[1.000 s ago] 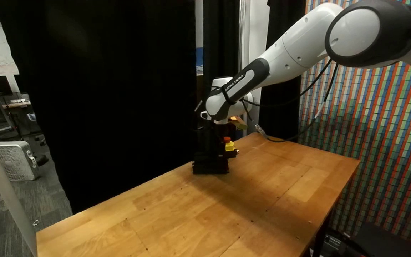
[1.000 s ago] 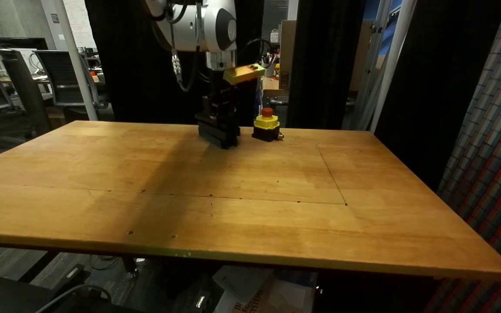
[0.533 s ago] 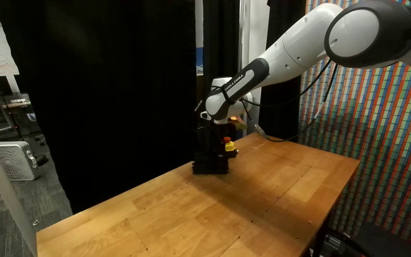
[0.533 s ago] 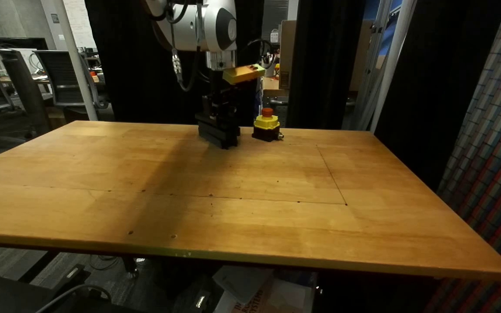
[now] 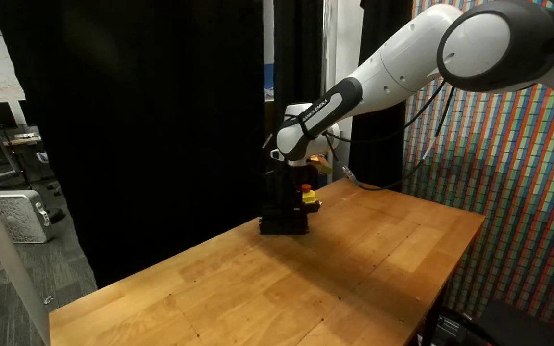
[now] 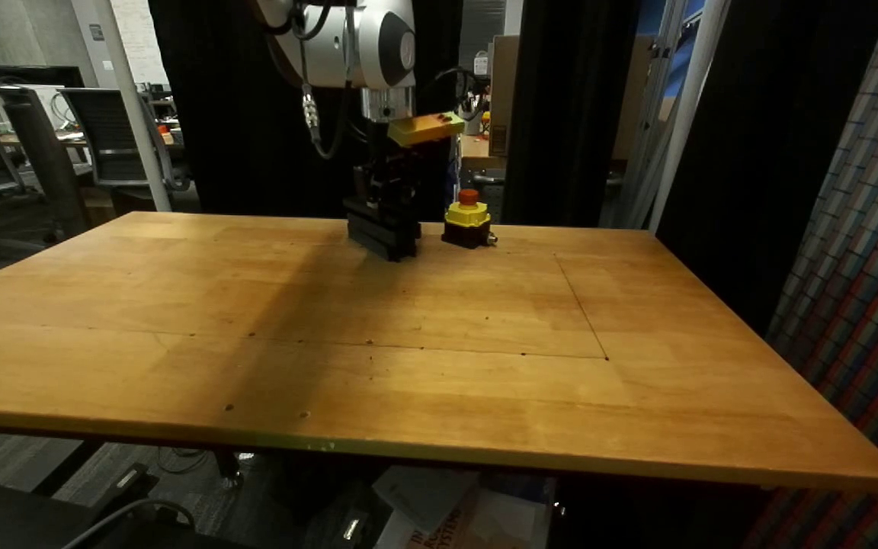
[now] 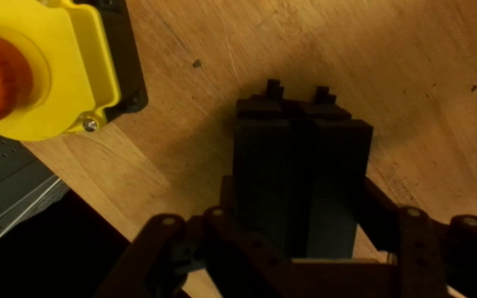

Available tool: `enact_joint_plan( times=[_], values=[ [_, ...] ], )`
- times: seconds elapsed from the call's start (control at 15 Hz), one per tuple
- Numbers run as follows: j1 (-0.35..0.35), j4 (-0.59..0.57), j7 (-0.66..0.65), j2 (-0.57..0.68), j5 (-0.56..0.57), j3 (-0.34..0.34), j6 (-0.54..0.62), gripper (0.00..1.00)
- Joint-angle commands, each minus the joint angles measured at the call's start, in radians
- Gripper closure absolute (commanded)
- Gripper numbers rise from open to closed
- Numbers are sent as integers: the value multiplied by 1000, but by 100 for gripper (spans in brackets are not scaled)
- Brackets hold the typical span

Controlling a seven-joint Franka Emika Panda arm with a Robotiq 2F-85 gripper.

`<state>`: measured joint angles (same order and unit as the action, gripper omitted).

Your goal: Arrange the black objects together

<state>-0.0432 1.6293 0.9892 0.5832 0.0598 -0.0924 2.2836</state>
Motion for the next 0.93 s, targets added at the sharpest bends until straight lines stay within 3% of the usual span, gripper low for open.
enact_joint_plan(
  times=[0.0,0.87],
  values=[
    [-8,-39,-28,15,-16,-11,-30,55],
    [-9,-45,-77,31,-17,-14,-27,55]
  ],
)
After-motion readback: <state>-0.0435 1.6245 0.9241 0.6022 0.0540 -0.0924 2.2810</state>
